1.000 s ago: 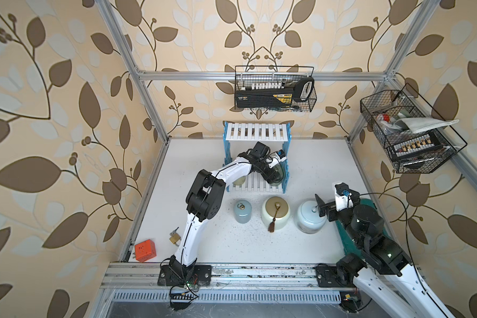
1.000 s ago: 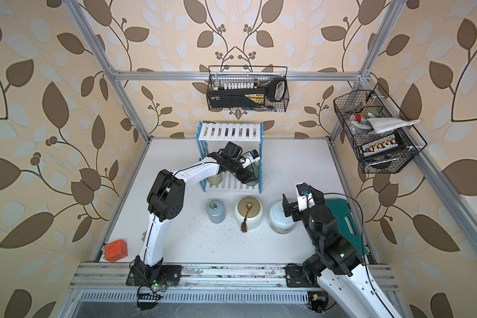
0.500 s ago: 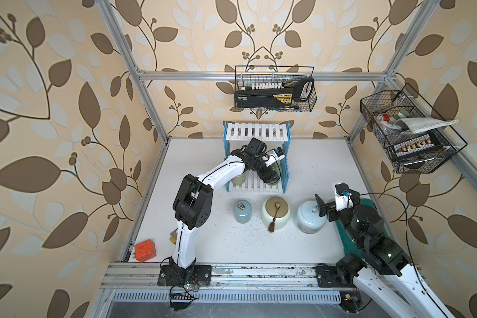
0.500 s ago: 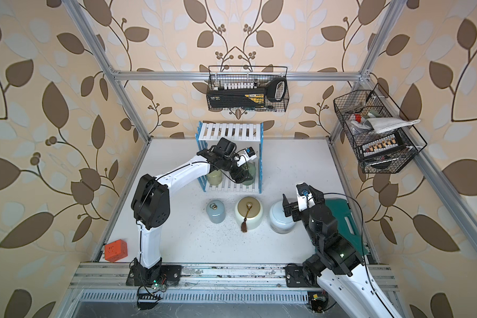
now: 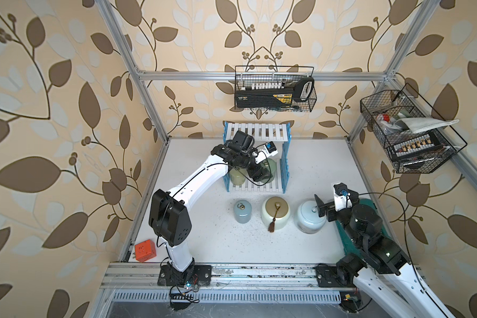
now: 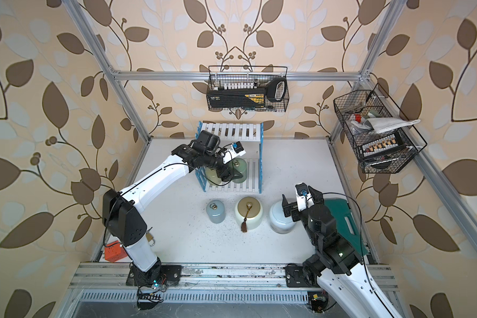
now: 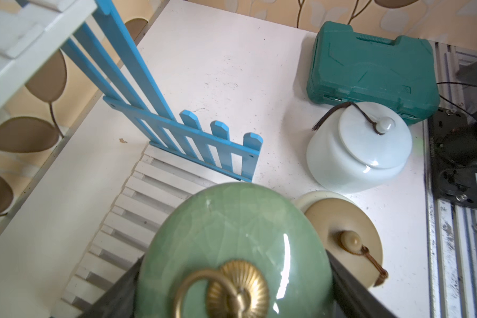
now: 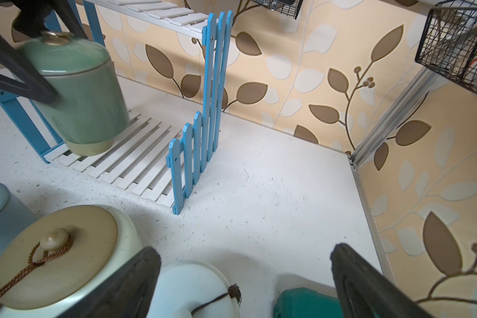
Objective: Remove the tea canisters from the shelf
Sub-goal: Pick up the tea canister from the shelf, then place the tea canister at the center of the board.
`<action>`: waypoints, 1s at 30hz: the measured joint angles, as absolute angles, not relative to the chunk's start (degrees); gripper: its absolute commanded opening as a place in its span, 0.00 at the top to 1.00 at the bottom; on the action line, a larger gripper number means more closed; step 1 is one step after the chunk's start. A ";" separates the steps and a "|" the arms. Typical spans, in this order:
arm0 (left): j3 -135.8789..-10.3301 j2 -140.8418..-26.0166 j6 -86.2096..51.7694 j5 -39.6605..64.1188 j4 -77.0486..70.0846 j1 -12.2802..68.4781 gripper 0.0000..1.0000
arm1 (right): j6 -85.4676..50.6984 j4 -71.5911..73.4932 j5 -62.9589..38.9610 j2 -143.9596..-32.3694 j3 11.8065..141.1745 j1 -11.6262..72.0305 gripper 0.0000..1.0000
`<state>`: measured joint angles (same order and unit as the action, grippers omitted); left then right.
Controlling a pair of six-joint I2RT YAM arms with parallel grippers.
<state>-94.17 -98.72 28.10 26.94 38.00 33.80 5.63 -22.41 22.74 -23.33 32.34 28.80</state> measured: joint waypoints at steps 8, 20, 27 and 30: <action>-87.99 -87.24 29.78 29.15 44.12 28.29 0.54 | 5.63 -21.93 22.50 -24.16 32.34 28.80 0.01; -75.68 -71.66 32.10 30.13 49.65 19.11 0.56 | 5.63 -21.54 22.31 -24.56 32.23 28.80 0.01; -65.19 -65.76 31.59 29.87 48.47 13.37 0.56 | 5.63 -21.52 22.24 -24.56 32.21 28.80 0.01; -60.93 -64.07 30.09 28.93 45.87 11.07 0.56 | 5.63 -21.50 22.20 -24.53 32.21 28.80 0.01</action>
